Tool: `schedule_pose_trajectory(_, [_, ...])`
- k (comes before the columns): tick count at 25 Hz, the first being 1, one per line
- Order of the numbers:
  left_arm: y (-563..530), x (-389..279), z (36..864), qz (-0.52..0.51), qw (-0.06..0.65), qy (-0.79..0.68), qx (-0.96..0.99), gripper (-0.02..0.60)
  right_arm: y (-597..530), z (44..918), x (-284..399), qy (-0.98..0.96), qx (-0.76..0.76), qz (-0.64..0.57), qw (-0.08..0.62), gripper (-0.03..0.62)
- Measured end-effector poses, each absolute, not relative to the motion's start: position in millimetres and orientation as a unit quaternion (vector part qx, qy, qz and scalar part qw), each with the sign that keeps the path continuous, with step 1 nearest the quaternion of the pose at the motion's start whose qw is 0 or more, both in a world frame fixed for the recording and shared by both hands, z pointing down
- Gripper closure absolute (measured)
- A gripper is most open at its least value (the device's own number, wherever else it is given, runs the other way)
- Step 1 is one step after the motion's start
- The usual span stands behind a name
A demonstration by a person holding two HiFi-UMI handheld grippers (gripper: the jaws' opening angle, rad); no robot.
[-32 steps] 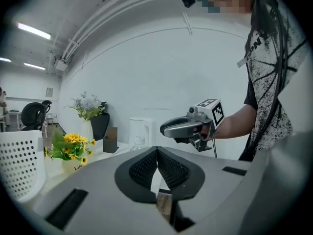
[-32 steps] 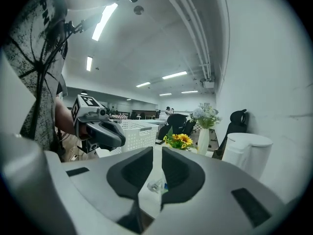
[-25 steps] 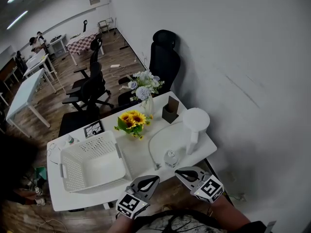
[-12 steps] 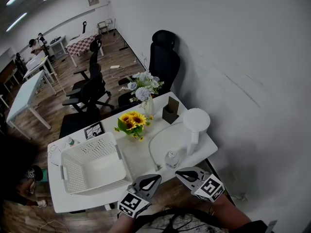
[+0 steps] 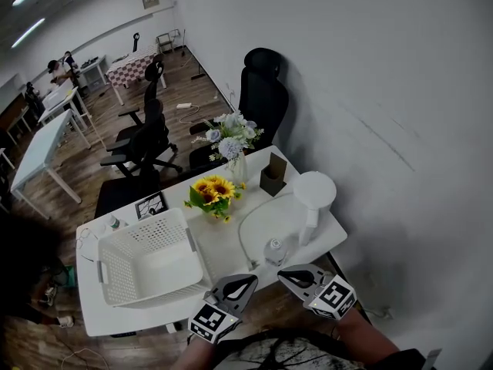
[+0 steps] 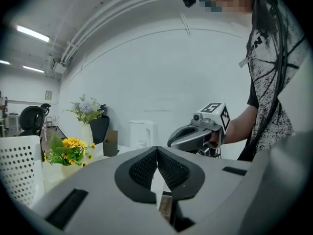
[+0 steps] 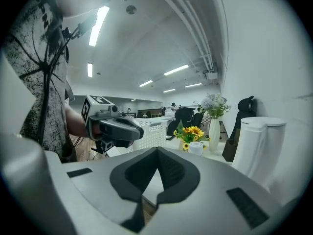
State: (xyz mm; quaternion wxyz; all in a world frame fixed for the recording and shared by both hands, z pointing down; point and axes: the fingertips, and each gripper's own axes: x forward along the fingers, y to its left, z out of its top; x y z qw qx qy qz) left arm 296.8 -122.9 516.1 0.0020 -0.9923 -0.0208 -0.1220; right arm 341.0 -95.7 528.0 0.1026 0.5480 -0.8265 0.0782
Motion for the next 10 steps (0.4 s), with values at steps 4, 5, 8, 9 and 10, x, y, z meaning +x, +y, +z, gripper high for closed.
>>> schedule_pose_trajectory(4, [-121.5,294.8,515.7,-0.119,0.001,-0.021,-0.993,0.571,-97.7,525.6,336.3,-0.828,0.546,0.074,0.105,0.573])
schedule_pose_trajectory(5, [-121.0,293.9,515.7,-0.119,0.001,-0.021,-0.993,0.571,-97.2,526.7,334.9,-0.828,0.545,0.074,0.109,0.572])
schedule_pose_trajectory(8, [-119.6,291.5,515.1,-0.120,0.001,-0.021,-0.993,0.571,-95.0,528.4,333.0,-0.827,0.546,0.072,0.114,0.572])
schedule_pose_trajectory(9, [-119.0,290.7,514.6,-0.120,0.001,-0.021,-0.993,0.571,-94.1,528.4,332.6,-0.827,0.546,0.072,0.114,0.574])
schedule_pose_trajectory(10, [-118.5,289.8,514.1,-0.120,0.002,-0.020,-0.993,0.571,-93.2,528.3,332.2,-0.826,0.547,0.072,0.115,0.572])
